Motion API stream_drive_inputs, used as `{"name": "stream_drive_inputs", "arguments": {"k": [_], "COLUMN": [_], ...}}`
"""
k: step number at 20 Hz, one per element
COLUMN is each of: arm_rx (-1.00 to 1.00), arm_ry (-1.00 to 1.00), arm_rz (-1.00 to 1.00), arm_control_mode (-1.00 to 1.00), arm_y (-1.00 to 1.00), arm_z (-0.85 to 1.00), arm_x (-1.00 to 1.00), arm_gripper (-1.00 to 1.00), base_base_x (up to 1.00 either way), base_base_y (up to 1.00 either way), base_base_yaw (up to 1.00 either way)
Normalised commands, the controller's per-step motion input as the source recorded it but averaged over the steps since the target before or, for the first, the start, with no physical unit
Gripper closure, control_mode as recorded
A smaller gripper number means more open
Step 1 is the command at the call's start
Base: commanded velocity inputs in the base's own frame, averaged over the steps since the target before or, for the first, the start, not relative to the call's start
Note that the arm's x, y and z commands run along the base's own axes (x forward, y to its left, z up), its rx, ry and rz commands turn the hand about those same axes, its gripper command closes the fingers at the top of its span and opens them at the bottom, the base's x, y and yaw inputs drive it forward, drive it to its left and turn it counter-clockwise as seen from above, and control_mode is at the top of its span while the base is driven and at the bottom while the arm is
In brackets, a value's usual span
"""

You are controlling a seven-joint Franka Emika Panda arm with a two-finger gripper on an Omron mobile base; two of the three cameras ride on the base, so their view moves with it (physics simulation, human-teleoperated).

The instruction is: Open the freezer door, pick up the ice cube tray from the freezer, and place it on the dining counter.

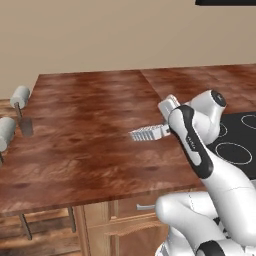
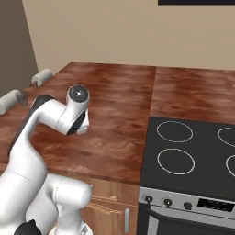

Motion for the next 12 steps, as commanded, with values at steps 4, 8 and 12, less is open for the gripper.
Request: {"name": "stream_drive_inputs", "arguments": {"k": [4,8,12], "arm_rx": [0.00,0.00,0.00], "arm_ry": [-0.03,-0.03,0.00], "arm_rz": [0.02,0.01,0.01], "arm_control_mode": [-1.00,-1.00,-1.00], "arm_y": [0.01,0.01,0.01], "arm_z": [-0.66,-0.64,-0.54], "arm_x": [0.31,0.27,0.22], "arm_gripper": [1.00,1.00,1.00], "base_base_x": [0.00,0.00,0.00], "base_base_y": [0.00,0.00,0.00], "base_base_yaw": [0.00,0.00,0.00]}}
